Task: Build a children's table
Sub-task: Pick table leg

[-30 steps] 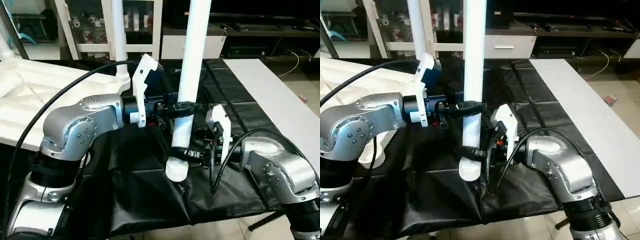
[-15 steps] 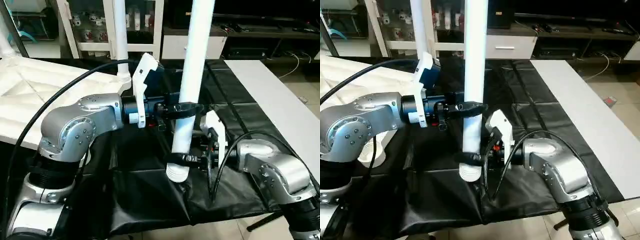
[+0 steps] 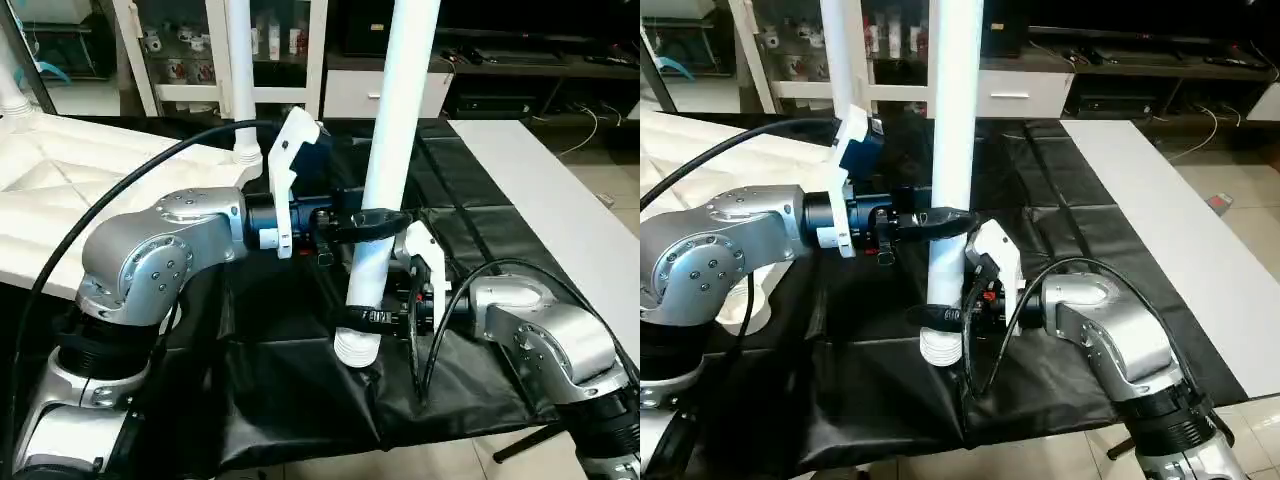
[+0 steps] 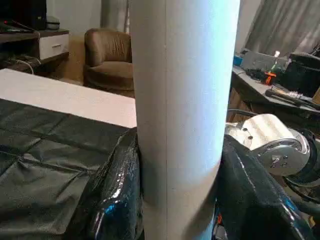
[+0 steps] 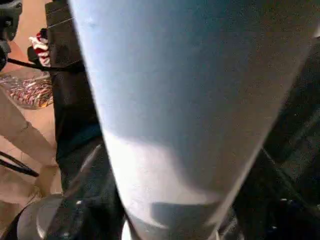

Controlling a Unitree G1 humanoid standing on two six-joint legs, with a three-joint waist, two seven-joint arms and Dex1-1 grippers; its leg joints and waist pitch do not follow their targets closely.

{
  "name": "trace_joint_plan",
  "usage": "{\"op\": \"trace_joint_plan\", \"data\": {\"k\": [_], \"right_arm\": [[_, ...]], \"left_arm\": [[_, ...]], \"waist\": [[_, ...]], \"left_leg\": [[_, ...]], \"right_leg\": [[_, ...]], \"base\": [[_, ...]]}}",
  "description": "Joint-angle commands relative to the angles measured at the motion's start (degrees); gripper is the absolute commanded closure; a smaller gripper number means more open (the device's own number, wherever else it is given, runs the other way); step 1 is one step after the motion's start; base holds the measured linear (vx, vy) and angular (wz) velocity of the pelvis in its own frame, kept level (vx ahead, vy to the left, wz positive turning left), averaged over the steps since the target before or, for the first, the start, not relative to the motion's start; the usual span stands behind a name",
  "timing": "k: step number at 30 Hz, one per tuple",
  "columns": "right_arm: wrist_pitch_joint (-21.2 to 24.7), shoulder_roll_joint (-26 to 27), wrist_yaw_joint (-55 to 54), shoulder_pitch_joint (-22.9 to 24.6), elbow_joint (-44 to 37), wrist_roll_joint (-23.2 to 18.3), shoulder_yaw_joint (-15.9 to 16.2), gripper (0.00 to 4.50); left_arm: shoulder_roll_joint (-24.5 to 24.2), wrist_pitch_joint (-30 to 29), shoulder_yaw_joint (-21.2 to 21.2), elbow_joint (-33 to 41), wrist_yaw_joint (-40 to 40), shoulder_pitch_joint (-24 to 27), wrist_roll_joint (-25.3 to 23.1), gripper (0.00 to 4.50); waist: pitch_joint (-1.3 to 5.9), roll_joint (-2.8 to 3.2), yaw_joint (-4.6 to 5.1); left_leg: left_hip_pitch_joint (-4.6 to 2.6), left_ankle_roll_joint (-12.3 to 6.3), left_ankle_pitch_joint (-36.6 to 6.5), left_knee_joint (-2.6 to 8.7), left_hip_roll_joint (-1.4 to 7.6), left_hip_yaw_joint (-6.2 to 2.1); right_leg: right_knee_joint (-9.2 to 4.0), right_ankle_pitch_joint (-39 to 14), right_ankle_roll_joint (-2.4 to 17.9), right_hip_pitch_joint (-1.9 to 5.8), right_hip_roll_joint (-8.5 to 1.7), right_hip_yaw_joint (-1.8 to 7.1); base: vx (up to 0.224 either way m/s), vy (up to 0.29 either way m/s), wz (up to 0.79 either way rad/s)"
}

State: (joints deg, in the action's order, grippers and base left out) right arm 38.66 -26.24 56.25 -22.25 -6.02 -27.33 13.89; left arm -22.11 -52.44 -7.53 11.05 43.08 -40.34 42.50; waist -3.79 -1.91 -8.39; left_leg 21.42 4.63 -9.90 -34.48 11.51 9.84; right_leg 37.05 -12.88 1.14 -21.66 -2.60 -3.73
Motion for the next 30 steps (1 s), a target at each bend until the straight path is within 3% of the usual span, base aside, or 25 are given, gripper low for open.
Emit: {"op": "trace_joint_plan", "data": {"k": [1,10,17,20,23,24,30], "right_arm": [[0.16,-0.56,-0.09,-0.69,0.58,0.41,-0.22,2.32],[-0.40,-1.45,1.18,-0.21,0.27,1.18,0.74,2.63],[-1.10,-0.65,0.32,-0.41,0.91,1.54,0.09,2.64],[-1.43,-0.34,-0.31,-0.35,0.94,1.64,-0.49,2.64],[-1.46,0.09,-1.15,-0.22,0.74,1.41,-1.57,2.64],[-1.38,0.27,-1.53,-0.08,0.54,1.14,-2.04,2.64],[-1.84,1.20,-3.05,0.03,0.76,1.15,-3.48,2.65]], "left_arm": [[-0.03,-0.02,-0.80,1.63,0.96,0.15,0.06,2.71],[-0.44,0.29,-1.27,1.43,1.71,-0.10,-0.71,2.71],[-1.09,1.84,-3.01,-0.19,-1.55,0.15,-5.79,2.71],[-0.88,0.95,-1.37,-1.54,-3.04,0.75,-5.63,2.01],[-1.07,-0.05,0.81,-1.70,-3.79,1.72,-4.62,1.91],[-1.34,-0.43,1.64,-0.79,-3.37,2.30,-3.63,1.67],[-2.34,-1.07,3.79,2.15,-2.53,3.71,-1.33,1.19]], "waist": [[4.05,-0.44,-0.07],[4.16,-0.28,-0.11],[4.15,-0.27,-0.09],[4.21,-0.17,-0.09],[4.21,-0.19,0.00],[4.24,-0.16,0.01],[4.15,-0.30,-0.08]], "left_leg": [[-0.60,0.81,-5.67,3.61,1.76,-0.53],[-0.59,0.81,-5.49,3.55,1.75,-0.52],[-0.61,0.84,-5.47,3.58,1.78,-0.56],[-0.64,0.90,-5.27,3.51,1.78,-0.54],[-0.60,0.94,-5.48,3.49,1.74,-0.54],[-0.64,0.94,-5.44,3.54,1.80,-0.59],[-0.69,0.89,-5.77,3.62,1.82,-0.58]], "right_leg": [[-4.75,-8.56,7.05,2.52,-5.31,3.23],[-4.67,-7.34,7.53,2.57,-5.32,3.24],[-4.68,-7.44,7.39,2.56,-5.28,3.25],[-4.57,-6.69,7.70,2.55,-5.26,3.24],[-4.57,-6.60,8.00,2.58,-5.32,3.21],[-4.54,-6.53,8.06,2.62,-5.30,3.18],[-4.47,-6.62,8.46,2.45,-5.32,3.17]], "base": [[0.000,0.000,0.00],[0.000,0.000,0.00],[0.000,0.000,0.00],[0.000,0.000,0.00],[0.000,0.000,0.00],[0.000,0.000,0.00],[0.000,0.000,0.00]]}}
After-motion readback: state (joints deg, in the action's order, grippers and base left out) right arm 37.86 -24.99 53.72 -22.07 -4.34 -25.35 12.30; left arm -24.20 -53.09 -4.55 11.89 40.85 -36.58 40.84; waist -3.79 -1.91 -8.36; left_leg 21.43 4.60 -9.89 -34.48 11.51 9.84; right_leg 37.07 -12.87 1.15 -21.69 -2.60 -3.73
